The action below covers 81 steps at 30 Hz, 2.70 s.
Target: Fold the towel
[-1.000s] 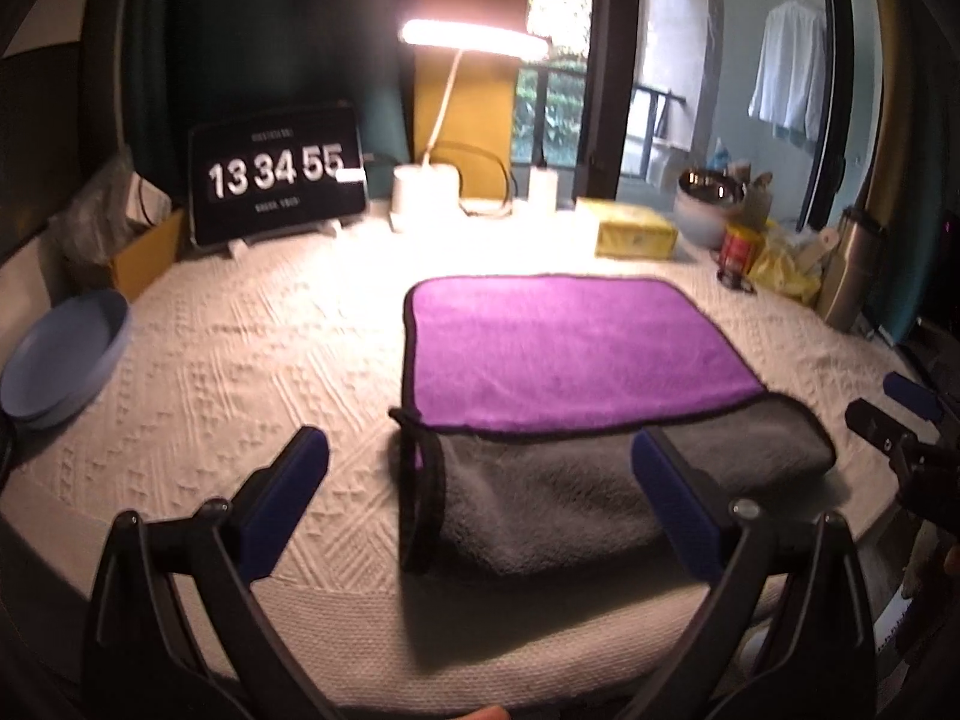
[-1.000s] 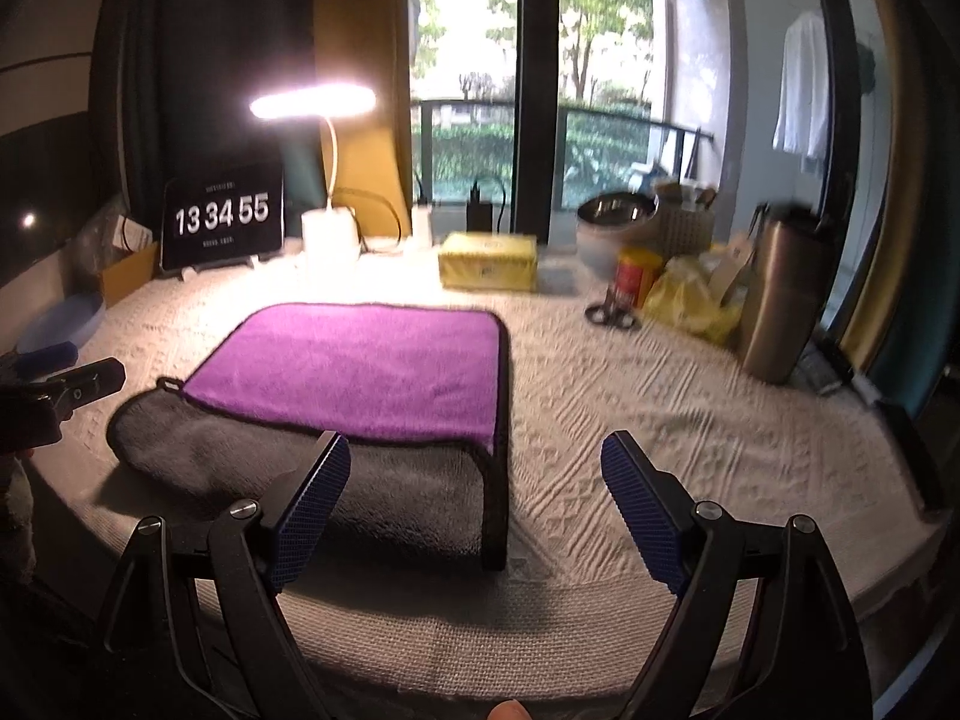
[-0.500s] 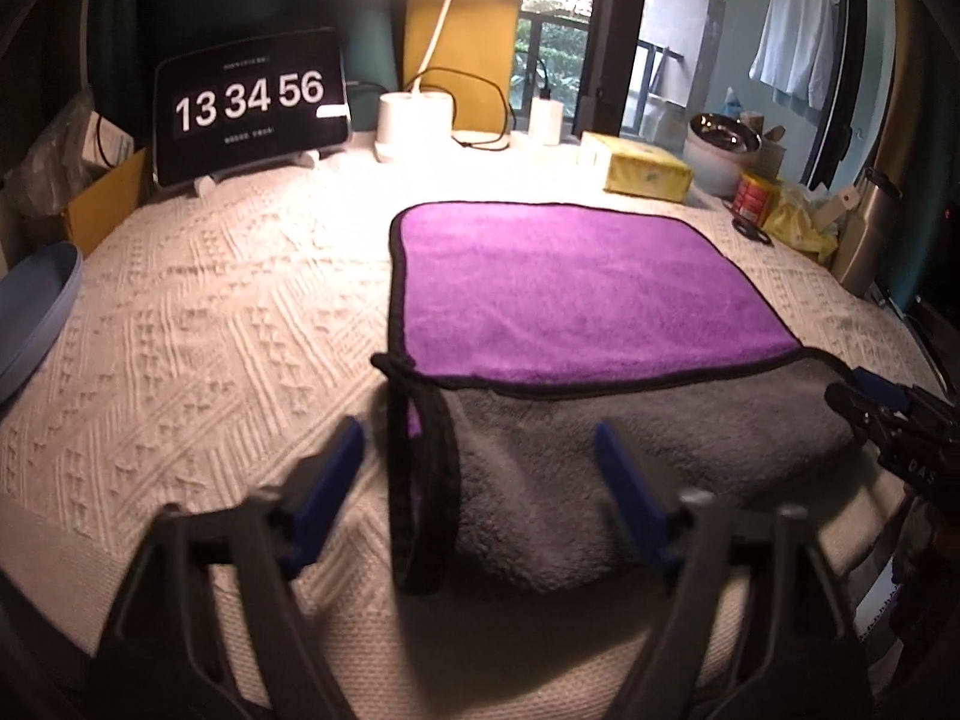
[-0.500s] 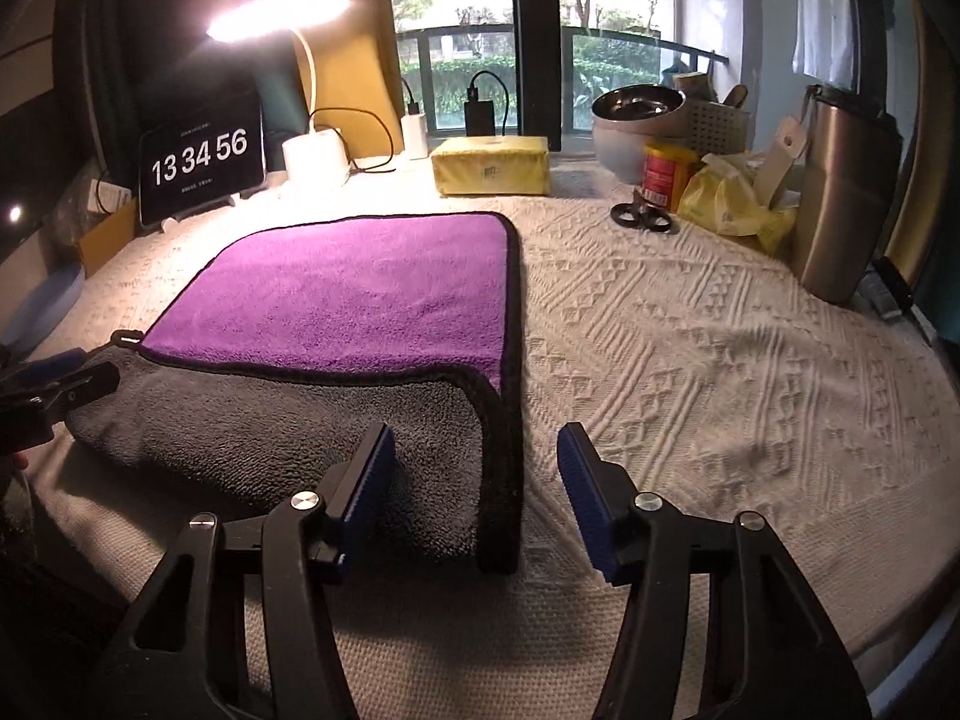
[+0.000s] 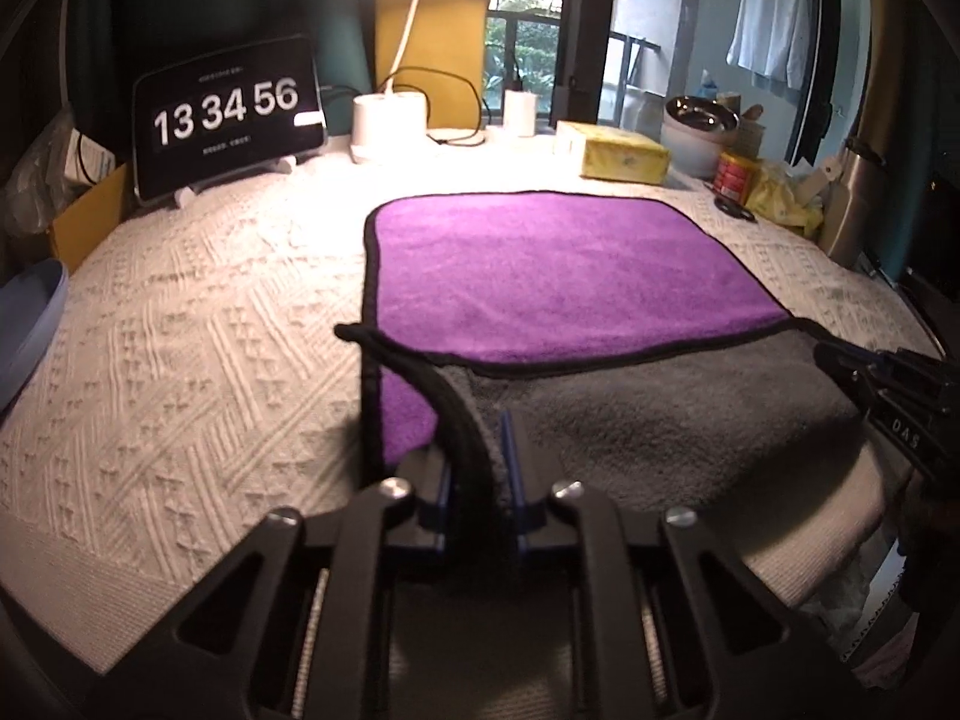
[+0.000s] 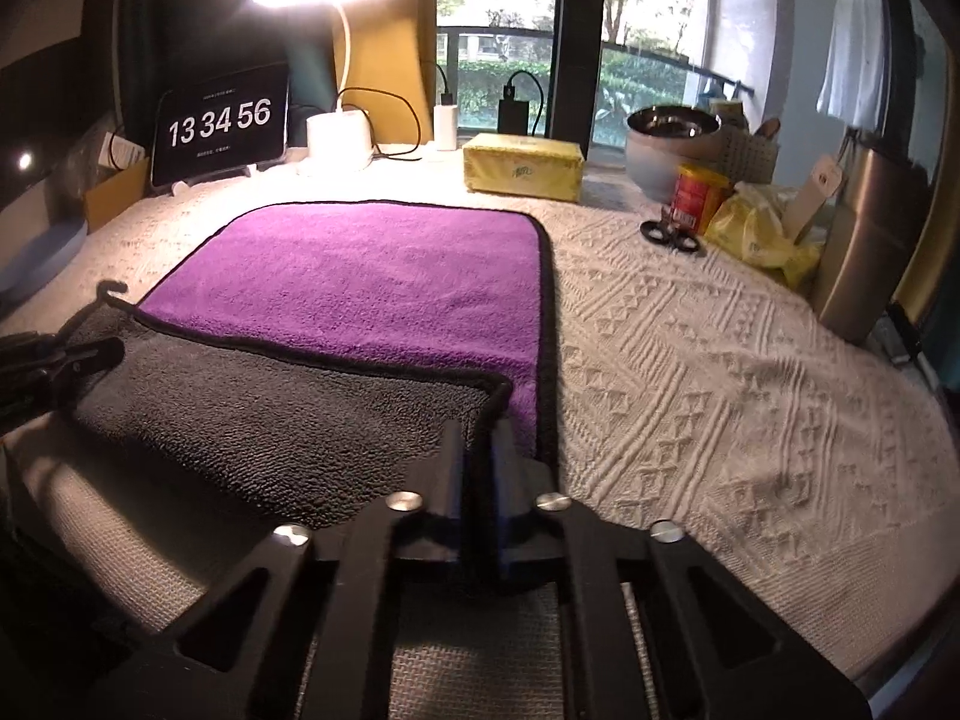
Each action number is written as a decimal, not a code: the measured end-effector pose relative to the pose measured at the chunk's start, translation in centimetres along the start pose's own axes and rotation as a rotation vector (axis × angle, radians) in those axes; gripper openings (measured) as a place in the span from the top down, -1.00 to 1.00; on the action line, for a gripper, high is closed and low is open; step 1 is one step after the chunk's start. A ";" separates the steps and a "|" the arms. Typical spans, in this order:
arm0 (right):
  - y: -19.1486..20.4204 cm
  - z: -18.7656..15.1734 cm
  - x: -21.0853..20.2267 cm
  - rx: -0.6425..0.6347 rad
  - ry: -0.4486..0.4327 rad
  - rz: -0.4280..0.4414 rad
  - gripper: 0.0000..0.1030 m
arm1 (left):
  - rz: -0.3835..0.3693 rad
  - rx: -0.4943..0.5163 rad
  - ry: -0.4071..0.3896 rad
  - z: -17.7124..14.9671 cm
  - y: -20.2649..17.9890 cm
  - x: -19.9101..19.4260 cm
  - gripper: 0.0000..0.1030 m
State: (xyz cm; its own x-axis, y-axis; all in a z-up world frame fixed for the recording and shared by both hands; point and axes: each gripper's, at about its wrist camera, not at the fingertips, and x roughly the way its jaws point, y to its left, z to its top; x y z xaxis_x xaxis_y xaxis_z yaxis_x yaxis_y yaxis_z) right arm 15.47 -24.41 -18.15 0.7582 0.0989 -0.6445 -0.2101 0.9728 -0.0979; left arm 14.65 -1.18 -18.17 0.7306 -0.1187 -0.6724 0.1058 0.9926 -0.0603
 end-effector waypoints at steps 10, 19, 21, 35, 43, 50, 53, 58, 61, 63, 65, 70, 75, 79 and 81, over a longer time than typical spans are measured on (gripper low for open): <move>-0.1 1.7 -3.4 -0.018 -0.142 -0.014 0.90 | -0.029 0.008 -0.064 1.8 -0.4 -2.2 0.78; -0.3 3.9 -5.1 -0.031 -0.231 -0.008 0.90 | -0.033 0.020 -0.138 4.2 -0.4 -4.0 0.78; -0.4 4.3 -5.3 -0.030 -0.242 0.002 0.90 | -0.035 0.017 -0.149 4.6 -0.3 -4.3 0.78; -1.2 4.6 -5.7 -0.003 -0.263 -0.008 0.90 | -0.022 0.026 -0.192 5.5 0.3 -4.8 0.78; -1.6 6.7 -4.9 -0.001 -0.309 -0.006 0.90 | -0.011 0.042 -0.235 7.4 0.2 -4.6 0.78; -1.6 8.7 -3.9 -0.011 -0.337 -0.005 0.90 | 0.009 0.036 -0.262 9.0 0.8 -3.9 0.78; -1.8 9.4 -3.5 -0.012 -0.346 -0.008 0.90 | 0.018 0.037 -0.269 9.6 1.0 -3.3 0.78; -2.0 10.4 -2.5 -0.015 -0.352 -0.008 0.90 | 0.025 0.038 -0.273 10.3 1.3 -2.4 0.78; -2.0 10.9 -1.9 -0.020 -0.354 -0.010 0.90 | 0.031 0.044 -0.273 11.0 1.4 -1.5 0.78; -2.1 11.2 -1.6 -0.024 -0.353 -0.011 0.90 | 0.037 0.052 -0.273 11.4 1.4 -0.9 0.78; -2.1 11.7 -1.0 -0.030 -0.351 -0.011 0.90 | 0.043 0.057 -0.274 11.8 1.4 -0.3 0.78; -2.3 12.6 0.3 -0.043 -0.346 -0.015 0.90 | 0.052 0.069 -0.268 12.8 1.6 1.4 0.78; -2.3 13.6 1.8 -0.047 -0.337 -0.014 0.90 | 0.058 0.066 -0.255 13.7 1.8 3.0 0.78; -2.3 14.4 3.4 -0.042 -0.313 -0.006 0.90 | 0.072 0.078 -0.245 14.4 1.9 4.4 0.78; -2.4 14.6 4.1 -0.037 -0.305 -0.001 0.90 | 0.070 0.084 -0.230 14.6 1.9 5.3 0.78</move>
State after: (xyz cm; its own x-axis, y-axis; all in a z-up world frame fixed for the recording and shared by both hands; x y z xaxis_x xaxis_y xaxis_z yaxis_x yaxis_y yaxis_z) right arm 28.07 -23.29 -9.49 0.9075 0.1616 -0.3877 -0.2272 0.9652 -0.1295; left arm 28.57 -0.28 -11.07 0.8714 -0.0629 -0.4865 0.0988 0.9939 0.0485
